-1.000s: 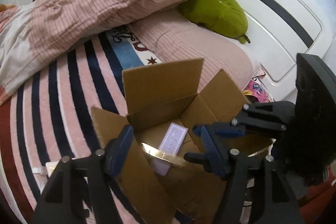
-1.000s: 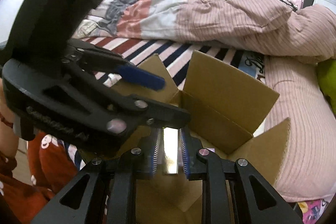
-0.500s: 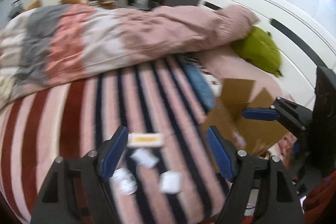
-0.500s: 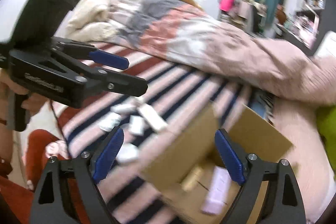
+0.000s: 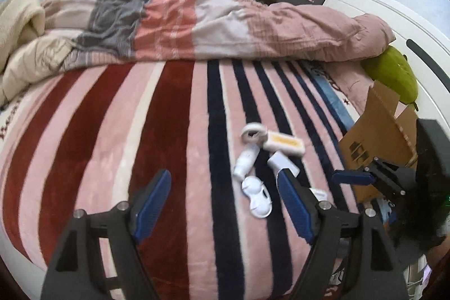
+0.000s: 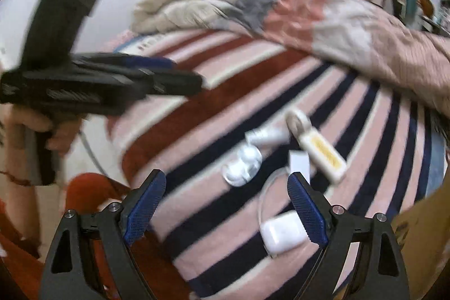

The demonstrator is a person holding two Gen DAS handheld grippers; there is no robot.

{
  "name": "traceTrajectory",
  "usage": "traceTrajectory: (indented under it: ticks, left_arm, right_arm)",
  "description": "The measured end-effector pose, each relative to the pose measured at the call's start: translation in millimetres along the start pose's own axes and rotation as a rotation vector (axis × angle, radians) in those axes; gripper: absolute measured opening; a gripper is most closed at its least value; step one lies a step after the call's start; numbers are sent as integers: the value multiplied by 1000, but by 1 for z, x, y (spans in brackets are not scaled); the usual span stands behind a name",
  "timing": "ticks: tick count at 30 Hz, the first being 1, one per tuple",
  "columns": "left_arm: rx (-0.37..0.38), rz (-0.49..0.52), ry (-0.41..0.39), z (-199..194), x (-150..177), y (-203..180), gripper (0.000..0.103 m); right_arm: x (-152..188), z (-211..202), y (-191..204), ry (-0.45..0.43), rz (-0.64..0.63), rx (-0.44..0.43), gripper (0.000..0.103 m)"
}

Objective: Organize rigid objects
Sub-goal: 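Grasp the white earbuds charging case with the right tool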

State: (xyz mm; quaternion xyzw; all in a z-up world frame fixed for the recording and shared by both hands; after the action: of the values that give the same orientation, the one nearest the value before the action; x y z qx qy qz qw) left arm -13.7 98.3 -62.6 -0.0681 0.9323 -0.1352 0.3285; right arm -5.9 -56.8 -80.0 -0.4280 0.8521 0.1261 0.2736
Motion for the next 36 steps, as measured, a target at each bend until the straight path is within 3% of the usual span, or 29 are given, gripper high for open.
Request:
traceTrajectory:
  ticks: [3, 8, 12, 16, 21, 24, 29, 32, 36]
  left_arm:
    - [18, -14, 30, 12, 9, 7, 75]
    - [11, -22, 47, 21, 13, 9, 75]
    - [6, -19, 47, 21, 13, 6, 75]
    - [-2, -6, 46, 19, 11, -2, 75]
    - [5, 22, 49, 13, 9, -17, 75]
    - [73, 28, 56, 8, 6, -31, 75]
    - [251, 38, 77, -3, -3, -64, 75]
    - [320, 60, 84, -9, -14, -90, 75]
    - [391, 87, 87, -11, -31, -126, 57]
  right_arm:
    - [21, 17, -15, 38, 75, 79, 84]
    - [45, 30, -35, 75, 164, 127, 75]
    - [52, 36, -41, 95, 192, 123, 69]
    - [55, 41, -44, 116, 173, 126, 56]
    - [52, 32, -39, 88, 143, 125, 56]
    - [43, 15, -32, 36, 100, 97, 56]
    - [9, -26, -20, -97, 20, 3, 56]
    - [-11, -55, -15, -178, -43, -1, 56]
    - [-18, -87, -26, -248, -74, 44, 56]
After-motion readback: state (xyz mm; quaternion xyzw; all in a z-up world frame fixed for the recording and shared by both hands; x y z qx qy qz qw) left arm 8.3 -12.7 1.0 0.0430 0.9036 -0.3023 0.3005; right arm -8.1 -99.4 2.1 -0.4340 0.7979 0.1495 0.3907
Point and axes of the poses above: each gripper's, at about its wrist camera, not at the fingertips, and z roughly the way its jaws point, y to its left, x to its underside, the point moved 1 cm from there along z, roughly the way its jaws point, and after that the axes turned 7 degrees about -z, right-handed, at the moved point
